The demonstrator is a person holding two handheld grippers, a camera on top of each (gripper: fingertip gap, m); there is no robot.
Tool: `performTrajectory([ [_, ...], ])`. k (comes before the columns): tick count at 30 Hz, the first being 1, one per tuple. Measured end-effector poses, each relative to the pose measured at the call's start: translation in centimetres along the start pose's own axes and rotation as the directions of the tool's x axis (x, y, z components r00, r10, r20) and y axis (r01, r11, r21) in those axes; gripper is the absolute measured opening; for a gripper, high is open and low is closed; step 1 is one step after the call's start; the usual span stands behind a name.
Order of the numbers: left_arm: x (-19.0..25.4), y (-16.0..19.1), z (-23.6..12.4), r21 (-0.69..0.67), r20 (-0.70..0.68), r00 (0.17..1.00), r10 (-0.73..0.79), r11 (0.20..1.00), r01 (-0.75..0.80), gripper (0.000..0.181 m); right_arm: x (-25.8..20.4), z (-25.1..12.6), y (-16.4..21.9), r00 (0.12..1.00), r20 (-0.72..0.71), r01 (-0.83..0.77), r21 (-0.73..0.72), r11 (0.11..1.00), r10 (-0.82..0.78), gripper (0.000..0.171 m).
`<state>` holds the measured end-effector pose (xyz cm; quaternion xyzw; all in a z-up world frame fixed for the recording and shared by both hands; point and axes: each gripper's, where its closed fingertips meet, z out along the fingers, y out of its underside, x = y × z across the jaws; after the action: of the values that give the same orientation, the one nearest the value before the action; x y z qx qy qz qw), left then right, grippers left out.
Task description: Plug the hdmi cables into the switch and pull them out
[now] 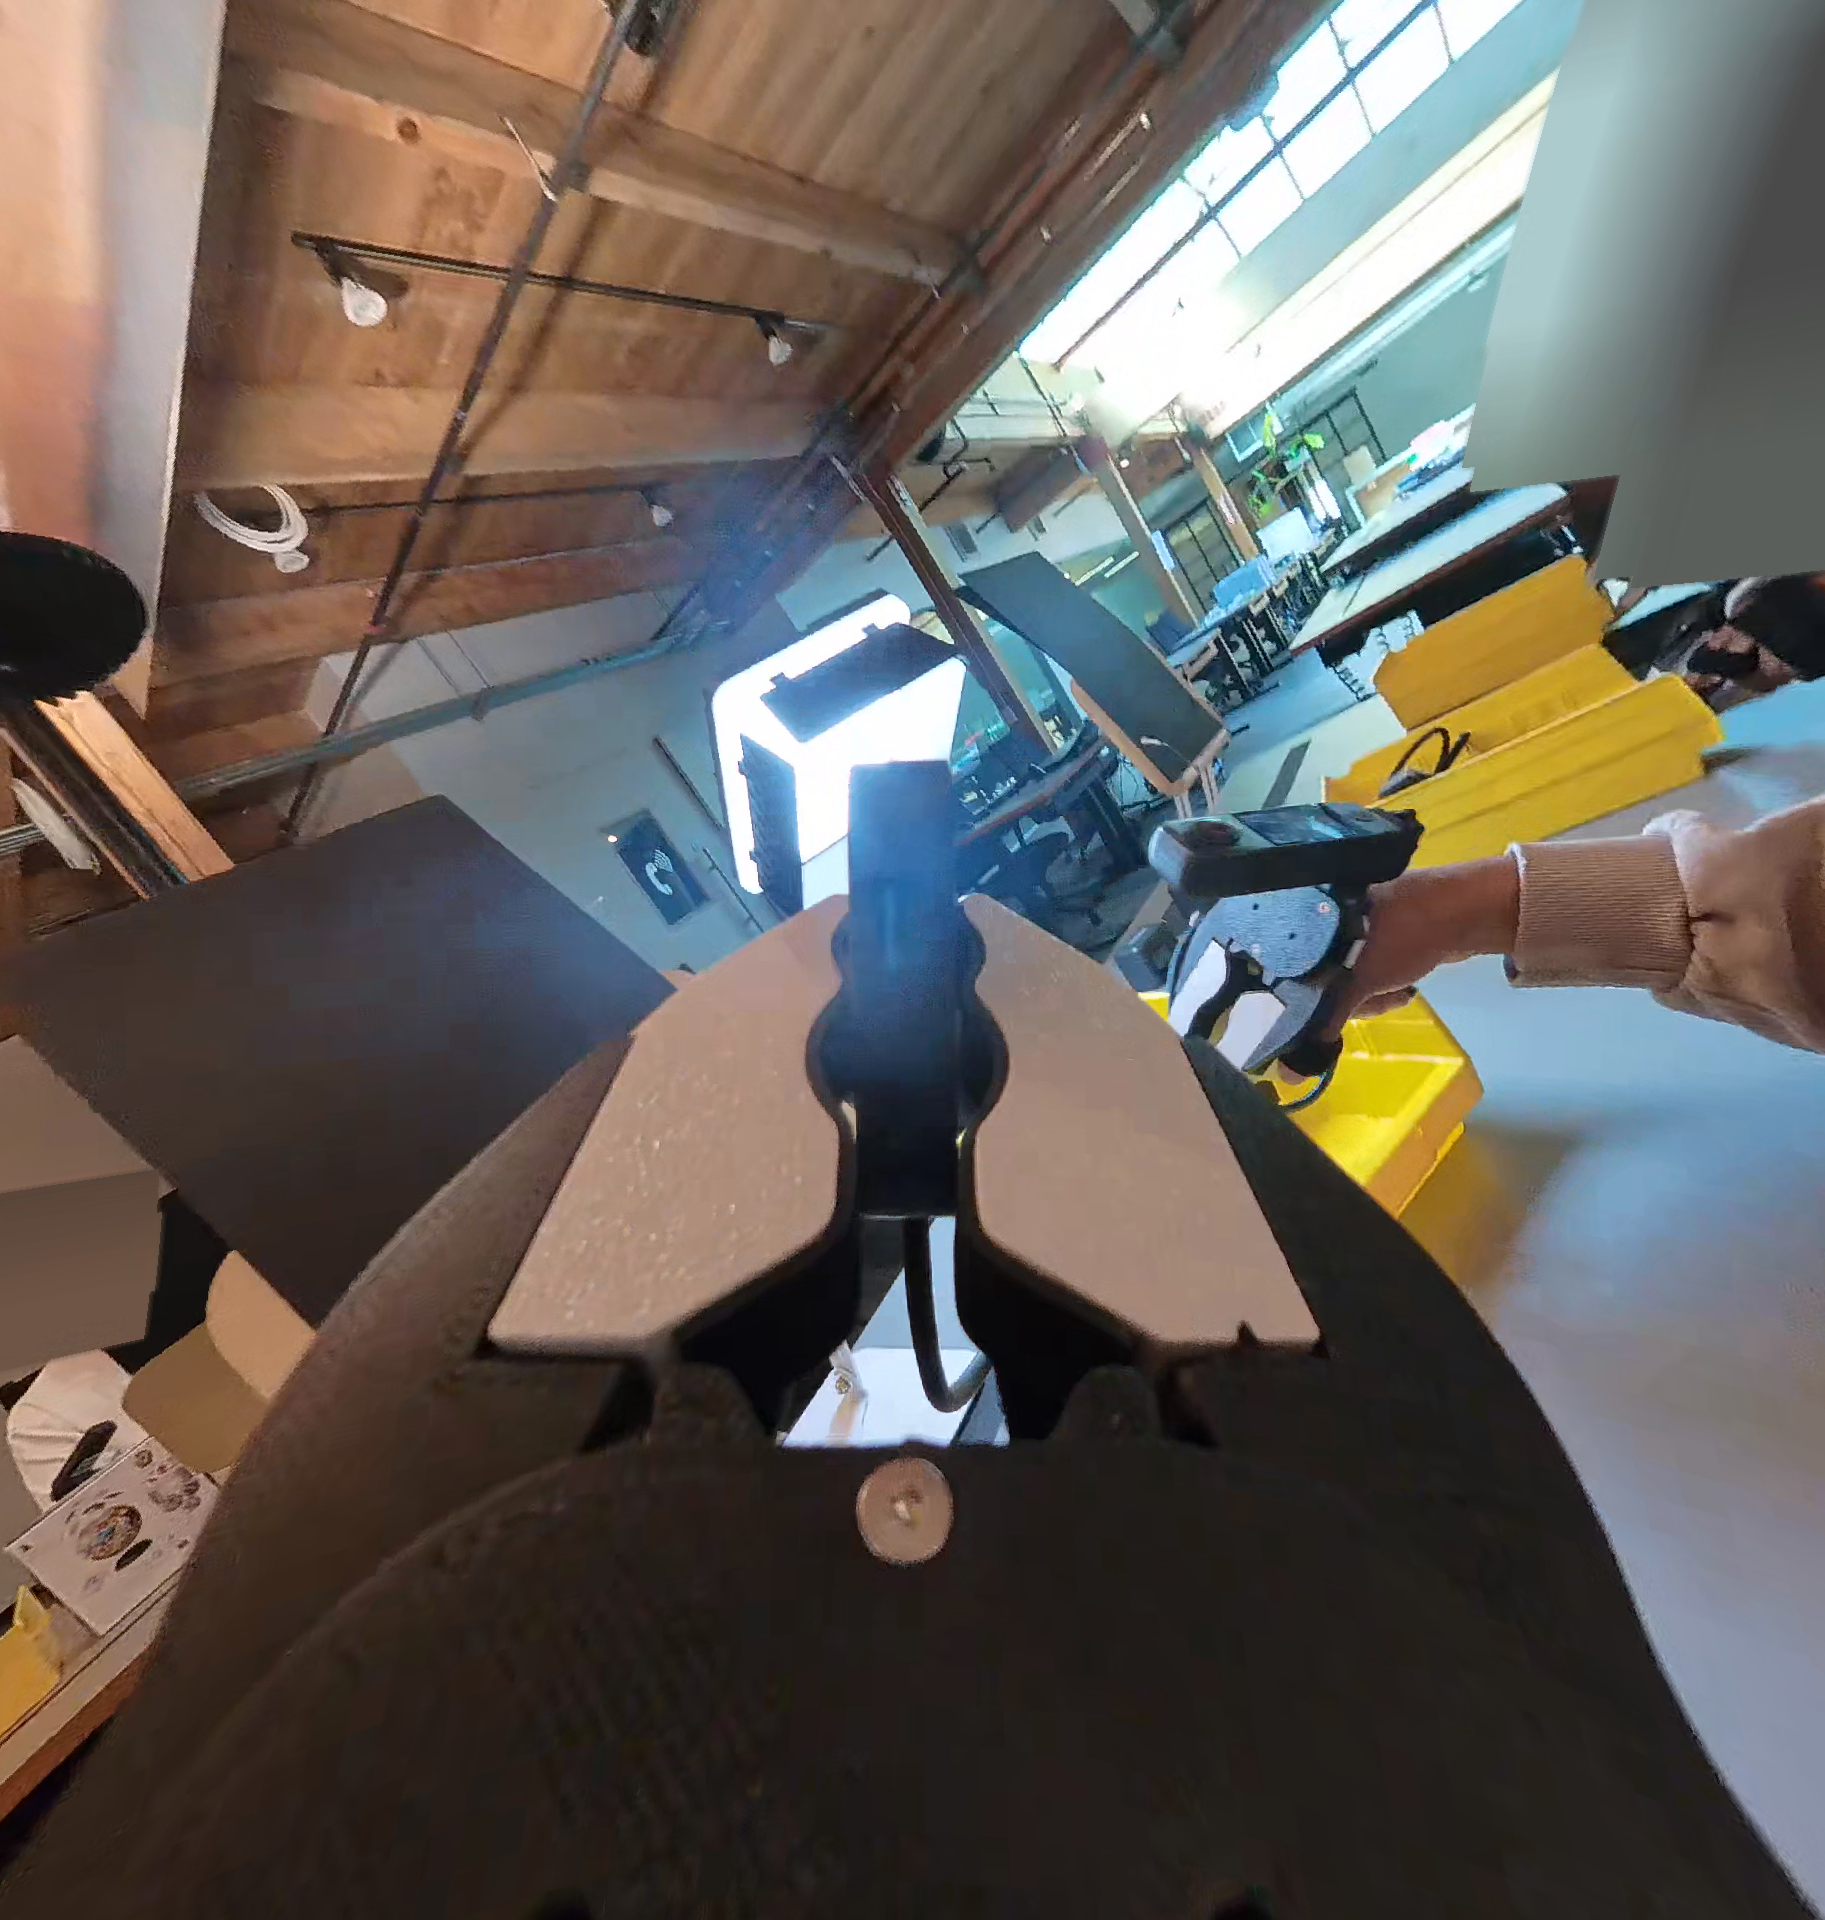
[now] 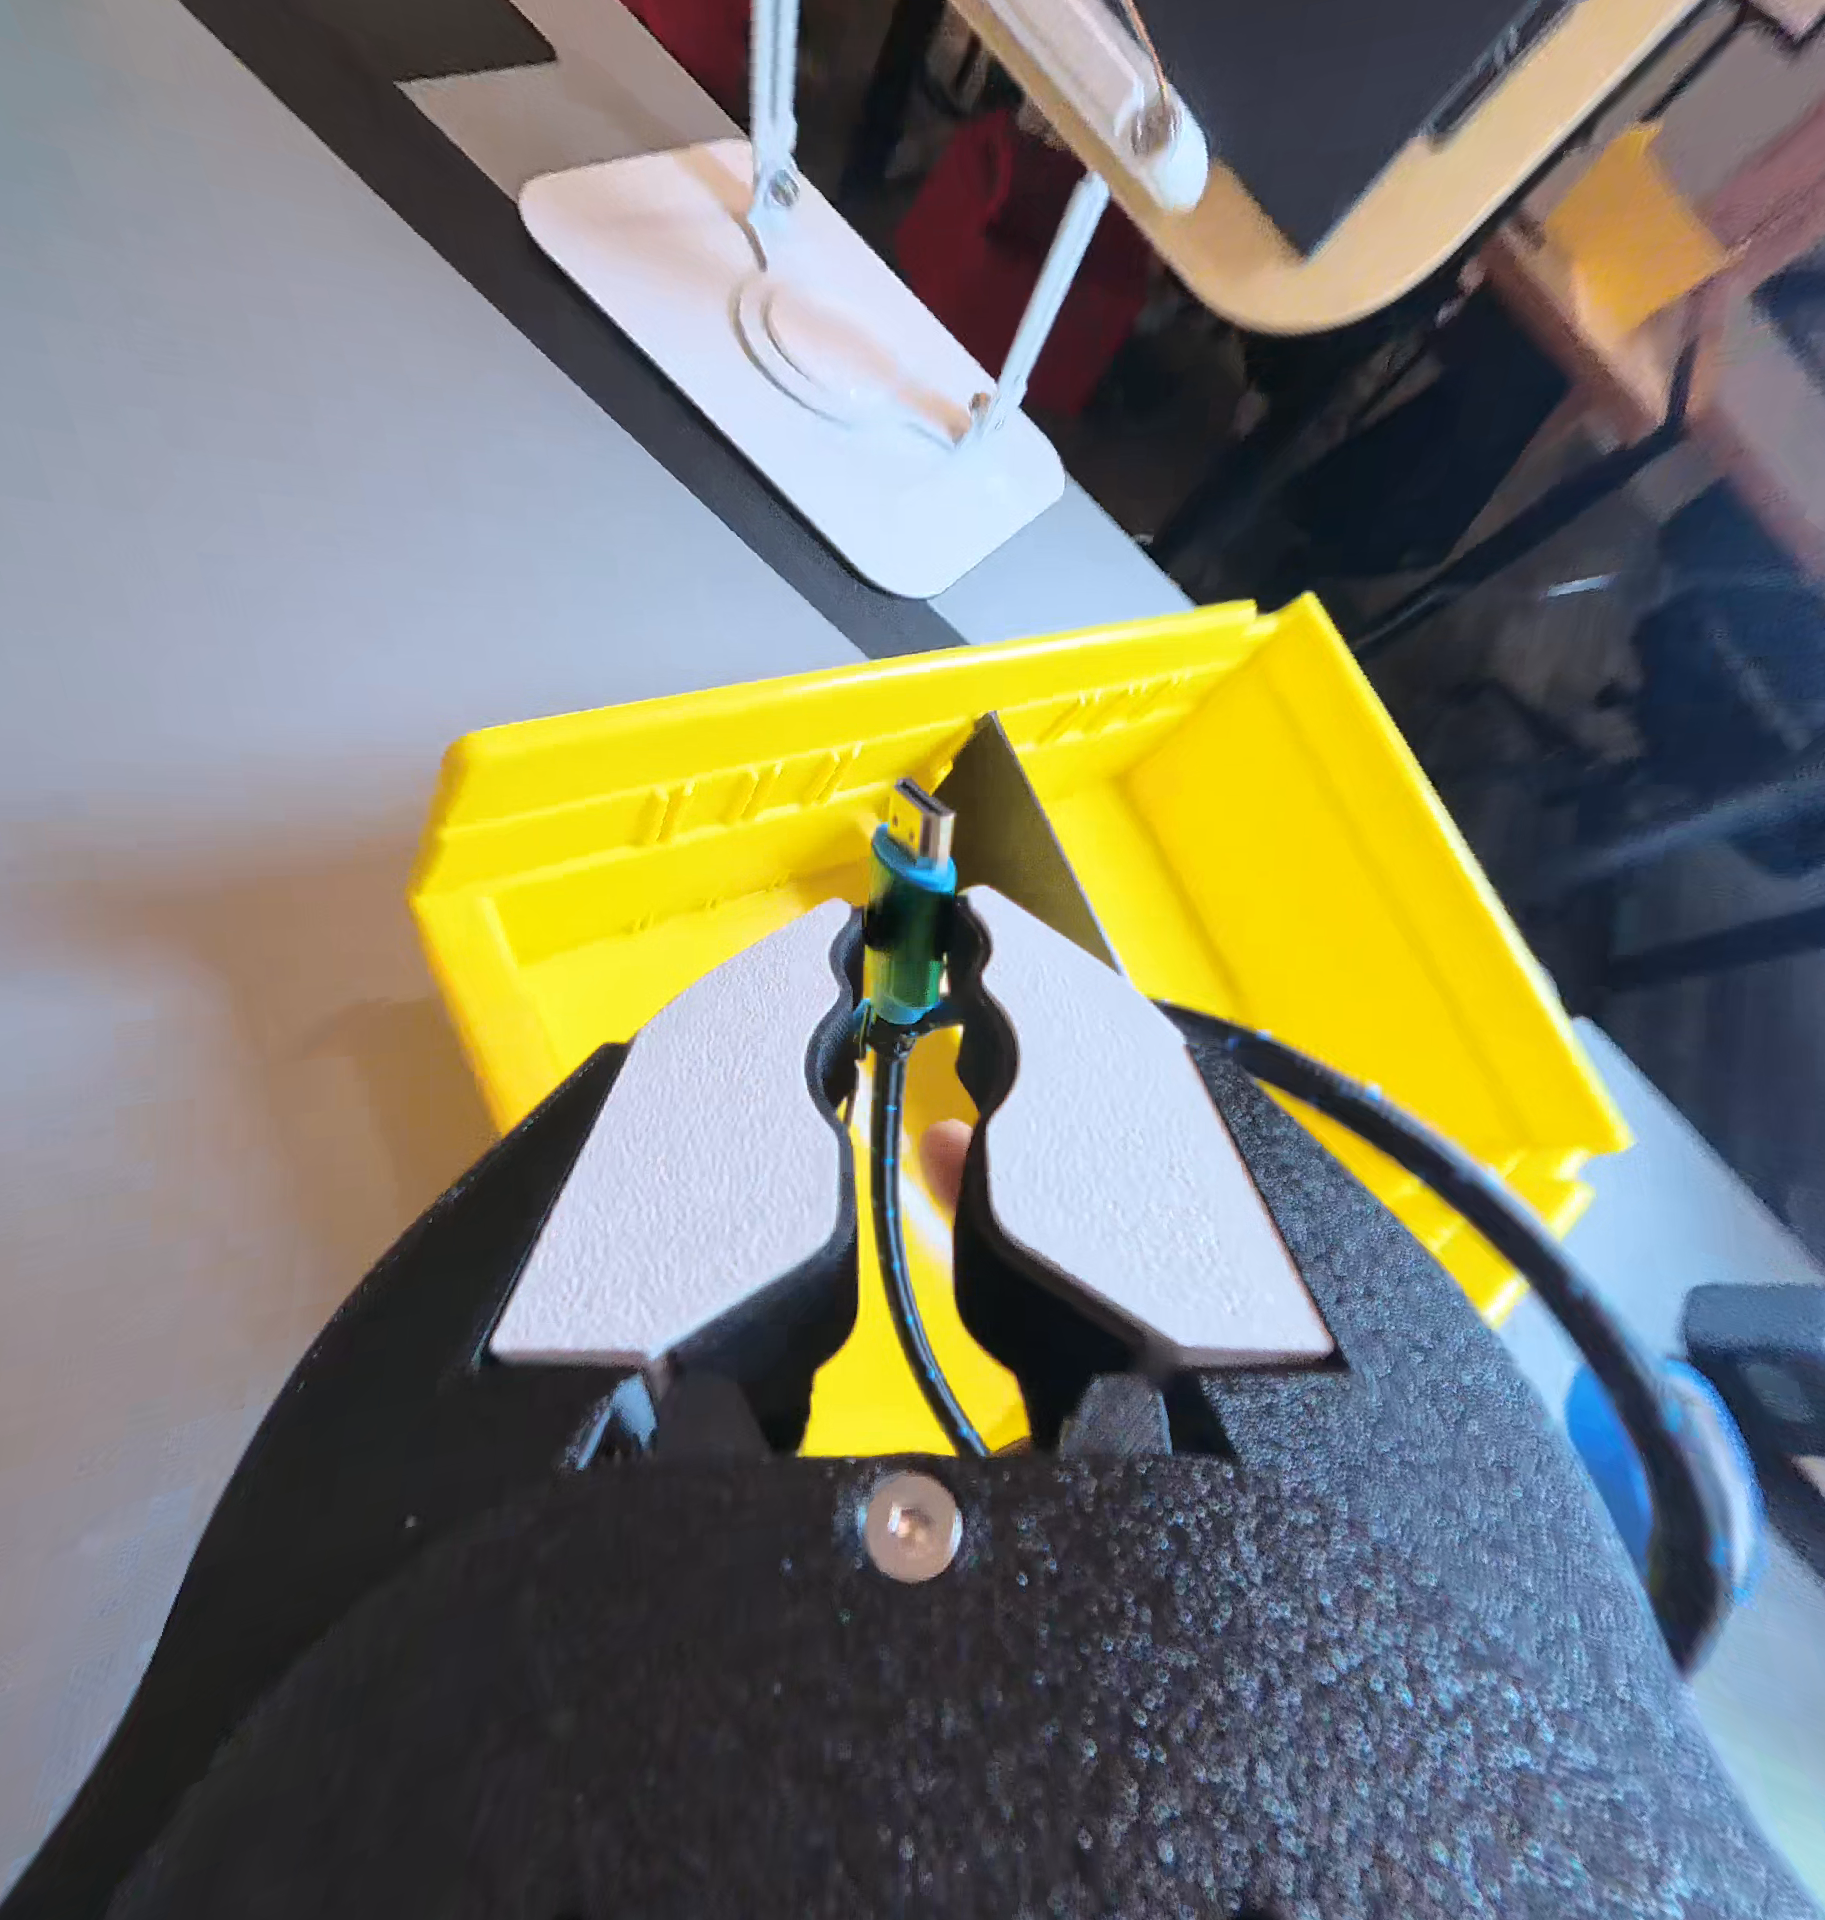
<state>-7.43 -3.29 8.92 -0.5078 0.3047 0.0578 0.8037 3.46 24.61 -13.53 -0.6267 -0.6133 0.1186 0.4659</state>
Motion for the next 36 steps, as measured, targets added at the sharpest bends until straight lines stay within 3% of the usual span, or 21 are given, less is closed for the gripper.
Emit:
performTrajectory([
  [1, 0.4, 0.2, 0.3, -0.004, -0.013, 1.000, -0.004, 1.000, 0.004, 0.014, 0.2, 0.2, 0.3, 1.000, -0.003, -0.031, -0.008, 0.999, 0.031, 0.017],
  [4, 1.4, 0.6, 1.1, -0.014, -0.052, 0.998, -0.020, 1.000, 0.020, 0.014, 1.0, -1.0, -0.7, 0.995, -0.002, -0.101, 0.043, 0.994, 0.101, 0.025],
  [8, 2.6, 1.2, 1.9, -0.027, -0.096, 0.995, -0.029, 0.999, 0.026, 0.014, 1.5, -5.5, -5.4, 0.989, 0.062, -0.148, 0.294, 0.944, 0.136, 0.028],
  [12, 5.1, 2.2, 3.0, -0.046, -0.194, 0.980, -0.043, 0.998, 0.035, 0.014, -2.1, -11.4, -11.2, 0.987, 0.159, -0.066, 0.565, 0.822, -0.030, 0.028],
  [16, 8.6, 3.2, 4.2, -0.064, -0.313, 0.949, -0.037, 0.998, 0.017, 0.014, -9.5, -16.1, -13.8, 0.909, 0.224, 0.103, 0.696, 0.711, -0.351, 0.028],
  [21, 13.1, 4.6, 5.3, -0.099, -0.454, 0.891, -0.022, 0.995, -0.026, 0.014, -15.0, -17.7, -14.4, 0.820, 0.215, 0.231, 0.723, 0.651, -0.530, 0.028],
  [22, 13.8, 5.0, 5.4, -0.110, -0.471, 0.882, -0.014, 0.993, -0.043, 0.014, -15.6, -17.3, -13.8, 0.796, 0.216, 0.272, 0.707, 0.653, -0.566, 0.020],
  [26, 14.0, 6.5, 5.8, -0.187, -0.468, 0.883, -0.029, 0.980, -0.067, 0.017, -15.3, -16.7, -12.7, 0.768, 0.233, 0.314, 0.674, 0.668, -0.596, 0.015],
  [31, 10.1, 7.9, 6.2, -0.252, -0.300, 0.953, -0.043, 0.967, -0.035, 0.017, -11.0, -15.6, -12.3, 0.848, 0.147, 0.316, 0.631, 0.709, -0.509, 0.014],
  [36, 5.5, 7.9, 5.3, -0.246, -0.125, 0.990, -0.059, 0.969, 0.027, 0.010, -2.1, -14.2, -12.7, 0.921, -0.246, 0.390, 0.551, 0.738, -0.302, 0.015],
])
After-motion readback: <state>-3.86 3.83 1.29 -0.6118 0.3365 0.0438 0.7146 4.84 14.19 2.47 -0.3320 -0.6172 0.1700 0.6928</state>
